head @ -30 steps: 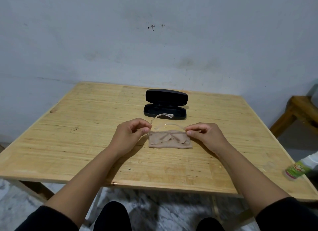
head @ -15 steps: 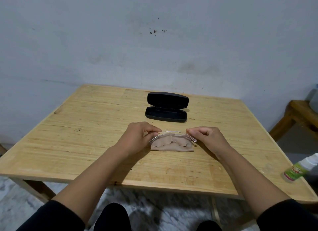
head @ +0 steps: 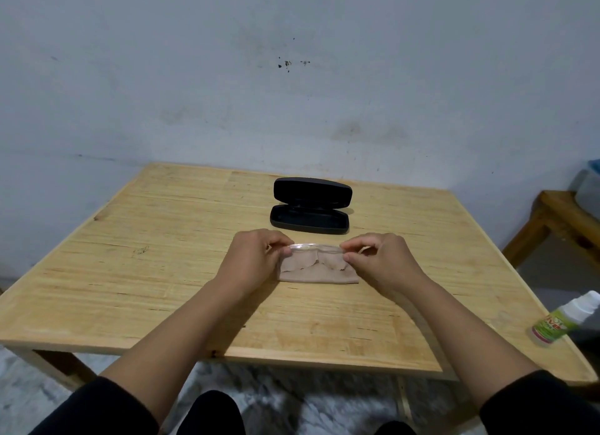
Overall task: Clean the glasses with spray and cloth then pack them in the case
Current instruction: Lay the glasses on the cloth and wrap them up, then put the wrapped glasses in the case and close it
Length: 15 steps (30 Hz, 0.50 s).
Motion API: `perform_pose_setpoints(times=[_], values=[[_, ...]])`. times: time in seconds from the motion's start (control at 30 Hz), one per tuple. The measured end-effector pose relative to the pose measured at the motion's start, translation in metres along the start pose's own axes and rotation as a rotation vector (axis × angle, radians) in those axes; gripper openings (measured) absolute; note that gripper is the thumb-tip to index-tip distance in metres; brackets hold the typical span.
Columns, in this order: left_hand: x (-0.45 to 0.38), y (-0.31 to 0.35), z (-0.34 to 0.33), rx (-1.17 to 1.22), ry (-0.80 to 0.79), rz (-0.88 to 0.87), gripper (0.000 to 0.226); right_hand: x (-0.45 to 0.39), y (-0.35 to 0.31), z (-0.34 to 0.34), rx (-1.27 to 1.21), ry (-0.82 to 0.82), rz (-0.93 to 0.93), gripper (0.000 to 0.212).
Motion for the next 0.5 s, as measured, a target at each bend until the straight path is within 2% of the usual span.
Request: perform_pose_setpoints(times=[0.23, 0.5], values=[[-0.049, 0.027, 0.025, -0.006, 0.214, -0.095, 0.014, -0.055, -0.017, 0.010, 0.112, 0.172, 0.135, 0.018], [-0.089, 0.014, 0.007, -0.021, 0.187, -0.060, 0.016, -0.090, -0.001, 0.001, 0.198, 0.200, 0.110, 0.019]])
Point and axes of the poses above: each hand's wrist, its own x-axis away from the middle knuckle, its own z-axis out of the back of the hand, y = z × x, the point moved 7 cm from there along -x, towards the middle knuckle, and after that the axes turned 12 degrees about z, right-handed, at the moved point
